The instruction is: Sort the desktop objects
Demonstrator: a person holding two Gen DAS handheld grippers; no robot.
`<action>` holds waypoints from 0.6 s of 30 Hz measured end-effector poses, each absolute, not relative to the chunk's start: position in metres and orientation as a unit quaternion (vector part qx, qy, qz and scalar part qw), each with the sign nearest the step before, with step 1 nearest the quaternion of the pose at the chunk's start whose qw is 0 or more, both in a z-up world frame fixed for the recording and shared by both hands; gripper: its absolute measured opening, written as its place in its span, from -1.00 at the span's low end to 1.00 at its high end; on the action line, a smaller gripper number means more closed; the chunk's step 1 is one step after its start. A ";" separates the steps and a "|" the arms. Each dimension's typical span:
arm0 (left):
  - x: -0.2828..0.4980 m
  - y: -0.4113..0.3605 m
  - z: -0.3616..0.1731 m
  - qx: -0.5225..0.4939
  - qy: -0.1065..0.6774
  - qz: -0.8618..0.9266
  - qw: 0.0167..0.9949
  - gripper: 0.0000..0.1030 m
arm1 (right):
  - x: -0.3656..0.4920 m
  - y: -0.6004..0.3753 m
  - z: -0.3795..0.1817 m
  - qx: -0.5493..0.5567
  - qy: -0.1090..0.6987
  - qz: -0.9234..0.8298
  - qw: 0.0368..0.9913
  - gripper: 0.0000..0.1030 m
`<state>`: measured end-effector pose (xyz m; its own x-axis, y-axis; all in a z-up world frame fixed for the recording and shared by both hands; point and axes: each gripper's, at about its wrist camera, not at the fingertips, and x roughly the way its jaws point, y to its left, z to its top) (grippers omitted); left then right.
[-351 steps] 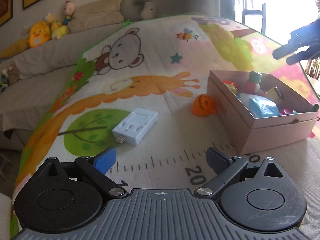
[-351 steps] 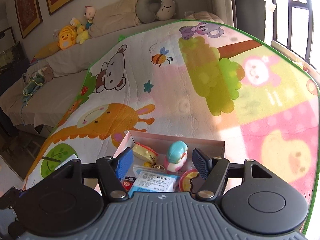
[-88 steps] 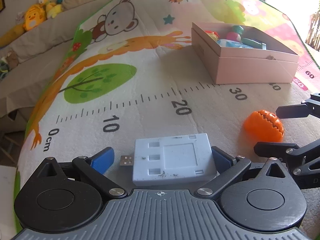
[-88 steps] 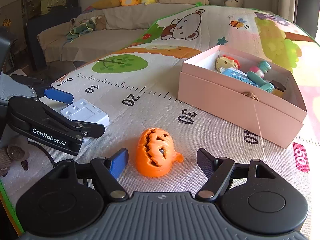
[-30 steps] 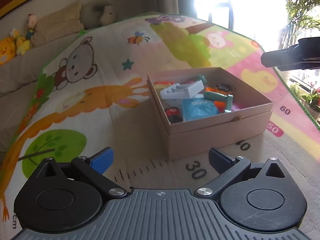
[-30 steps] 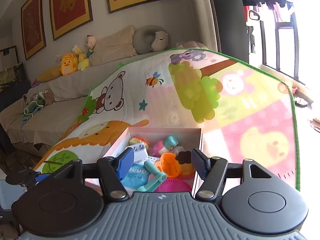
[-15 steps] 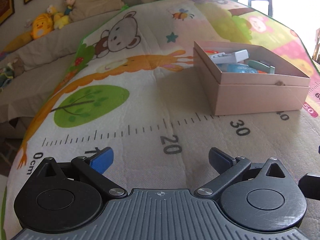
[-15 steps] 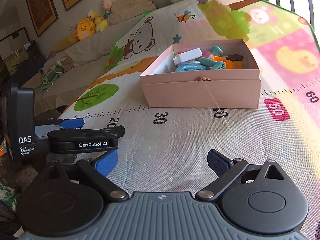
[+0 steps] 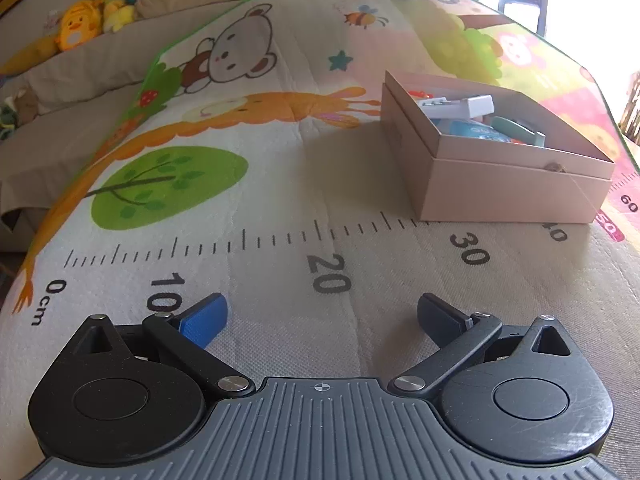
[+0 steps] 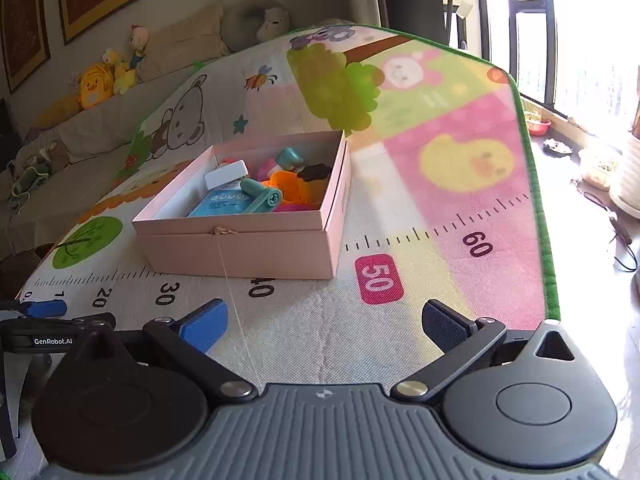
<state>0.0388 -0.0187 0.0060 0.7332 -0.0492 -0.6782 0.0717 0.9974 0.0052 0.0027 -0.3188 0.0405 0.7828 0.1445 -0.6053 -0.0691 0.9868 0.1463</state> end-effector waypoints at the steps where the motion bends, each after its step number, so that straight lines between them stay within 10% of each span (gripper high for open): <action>1: 0.039 -0.018 0.007 0.017 0.364 -0.031 0.931 1.00 | 0.006 -0.316 0.037 0.065 0.327 0.063 0.941 1.00; 18: 0.042 -0.019 0.002 0.023 0.343 -0.021 0.939 1.00 | 0.030 -0.249 0.007 0.035 0.350 0.046 0.935 1.00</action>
